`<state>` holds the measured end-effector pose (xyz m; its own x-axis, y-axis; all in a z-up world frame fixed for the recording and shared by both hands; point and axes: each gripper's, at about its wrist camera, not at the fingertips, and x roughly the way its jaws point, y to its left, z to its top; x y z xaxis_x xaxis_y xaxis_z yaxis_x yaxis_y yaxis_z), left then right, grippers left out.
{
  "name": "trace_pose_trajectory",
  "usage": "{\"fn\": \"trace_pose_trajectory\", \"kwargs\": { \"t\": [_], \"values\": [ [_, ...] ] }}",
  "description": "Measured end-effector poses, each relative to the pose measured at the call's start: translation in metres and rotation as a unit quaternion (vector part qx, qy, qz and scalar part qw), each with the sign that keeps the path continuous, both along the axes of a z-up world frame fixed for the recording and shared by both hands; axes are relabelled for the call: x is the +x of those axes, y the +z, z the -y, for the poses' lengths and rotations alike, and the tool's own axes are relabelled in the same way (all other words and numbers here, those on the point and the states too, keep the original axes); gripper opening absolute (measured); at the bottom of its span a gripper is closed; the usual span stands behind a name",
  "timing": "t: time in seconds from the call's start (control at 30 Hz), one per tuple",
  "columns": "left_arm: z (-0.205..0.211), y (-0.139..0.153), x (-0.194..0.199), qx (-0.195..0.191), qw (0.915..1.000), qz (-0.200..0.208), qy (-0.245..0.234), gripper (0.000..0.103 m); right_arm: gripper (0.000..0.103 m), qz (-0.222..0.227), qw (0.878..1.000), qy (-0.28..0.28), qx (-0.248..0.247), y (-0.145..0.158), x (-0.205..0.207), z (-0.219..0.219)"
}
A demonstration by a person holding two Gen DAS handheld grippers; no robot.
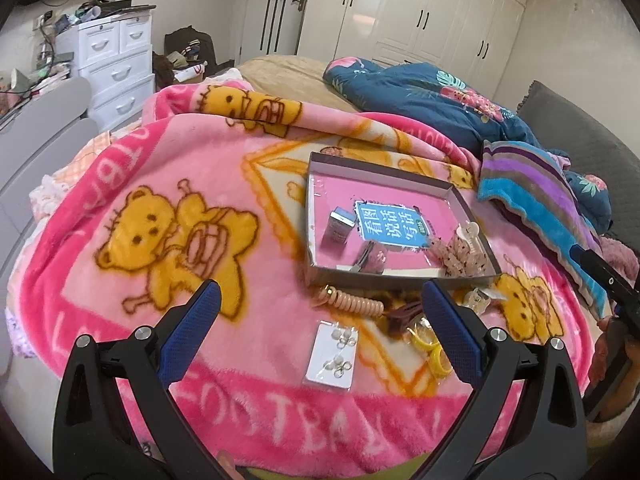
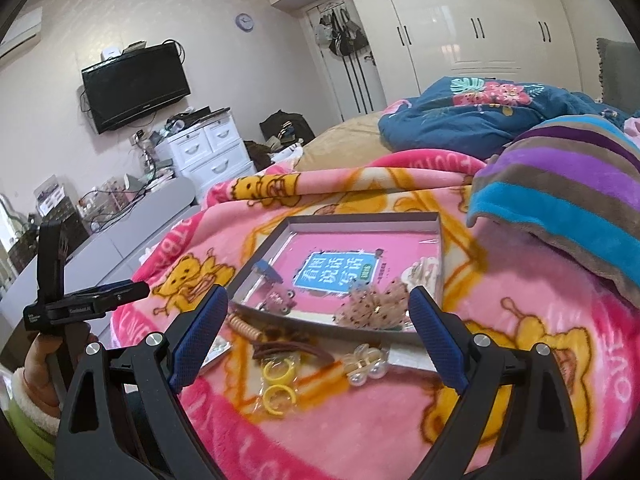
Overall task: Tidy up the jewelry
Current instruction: 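Pull both tools back from the gray box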
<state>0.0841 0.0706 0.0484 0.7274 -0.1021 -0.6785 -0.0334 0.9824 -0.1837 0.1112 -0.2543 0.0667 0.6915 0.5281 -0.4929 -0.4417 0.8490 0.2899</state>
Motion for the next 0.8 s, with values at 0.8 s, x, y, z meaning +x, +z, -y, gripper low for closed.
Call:
{"fn": "trace_pose_trajectory", "kwargs": {
  "t": [0.8],
  "values": [
    [-0.001,-0.025,-0.023,0.025,0.9993,-0.029,0.003,0.094,0.091,-0.054,0.997,0.041,-0.033,-0.040,-0.023,-0.031]
  ]
}}
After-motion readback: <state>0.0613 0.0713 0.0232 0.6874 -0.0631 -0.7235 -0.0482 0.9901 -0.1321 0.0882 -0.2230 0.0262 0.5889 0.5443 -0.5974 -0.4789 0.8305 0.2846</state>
